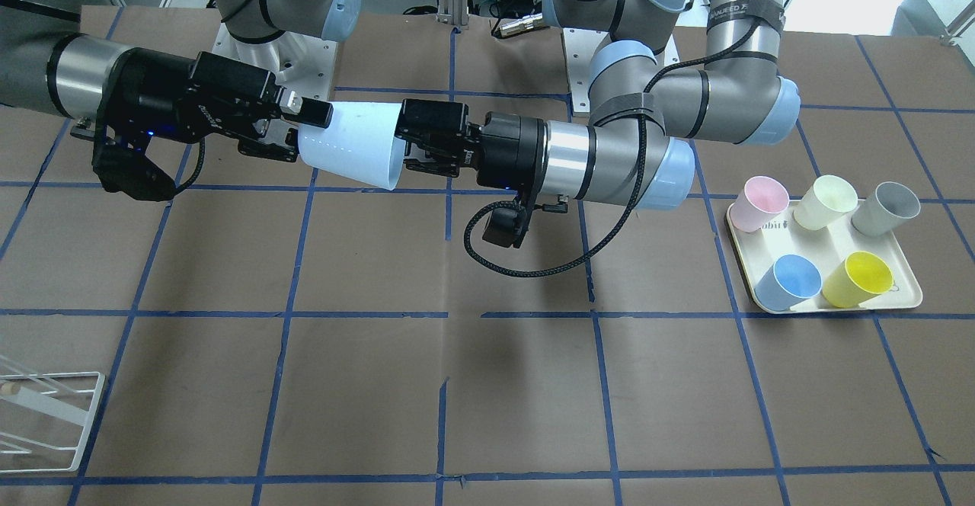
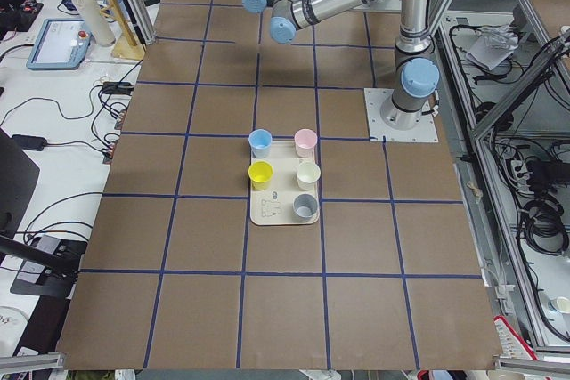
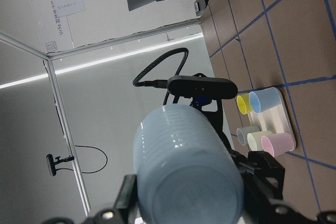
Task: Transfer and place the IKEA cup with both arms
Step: 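Close the left gripper on the cup's open rim beside the right gripper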
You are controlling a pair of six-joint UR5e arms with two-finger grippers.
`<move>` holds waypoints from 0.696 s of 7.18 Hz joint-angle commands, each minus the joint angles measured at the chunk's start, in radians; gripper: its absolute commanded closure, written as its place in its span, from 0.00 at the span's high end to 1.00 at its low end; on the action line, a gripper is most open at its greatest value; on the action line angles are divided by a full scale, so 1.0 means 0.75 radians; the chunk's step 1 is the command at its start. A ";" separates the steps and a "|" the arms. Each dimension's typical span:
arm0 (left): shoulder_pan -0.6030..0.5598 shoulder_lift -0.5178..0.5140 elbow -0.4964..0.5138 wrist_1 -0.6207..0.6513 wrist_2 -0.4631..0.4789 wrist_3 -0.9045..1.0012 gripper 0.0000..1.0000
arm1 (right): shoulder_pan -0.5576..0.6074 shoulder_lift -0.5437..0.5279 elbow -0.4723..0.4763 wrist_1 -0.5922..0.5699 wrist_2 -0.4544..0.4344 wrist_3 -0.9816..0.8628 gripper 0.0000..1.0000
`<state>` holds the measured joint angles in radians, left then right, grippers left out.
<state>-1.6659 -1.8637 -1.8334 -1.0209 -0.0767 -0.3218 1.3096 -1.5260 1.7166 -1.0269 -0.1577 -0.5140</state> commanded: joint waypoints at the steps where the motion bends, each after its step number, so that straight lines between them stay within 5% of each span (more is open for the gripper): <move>1: 0.043 -0.012 0.017 0.005 0.012 0.004 0.56 | -0.014 0.002 -0.004 0.003 -0.025 0.002 0.00; 3: 0.045 -0.037 0.029 0.030 0.012 0.004 0.37 | -0.018 0.000 -0.004 0.005 -0.025 0.002 0.00; 5: 0.045 -0.066 0.076 0.030 0.014 0.000 0.32 | -0.012 -0.009 -0.002 0.017 -0.025 0.002 0.00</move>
<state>-1.6319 -1.9021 -1.7935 -1.0000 -0.0672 -0.3196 1.2983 -1.5303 1.7144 -1.0202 -0.1762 -0.5124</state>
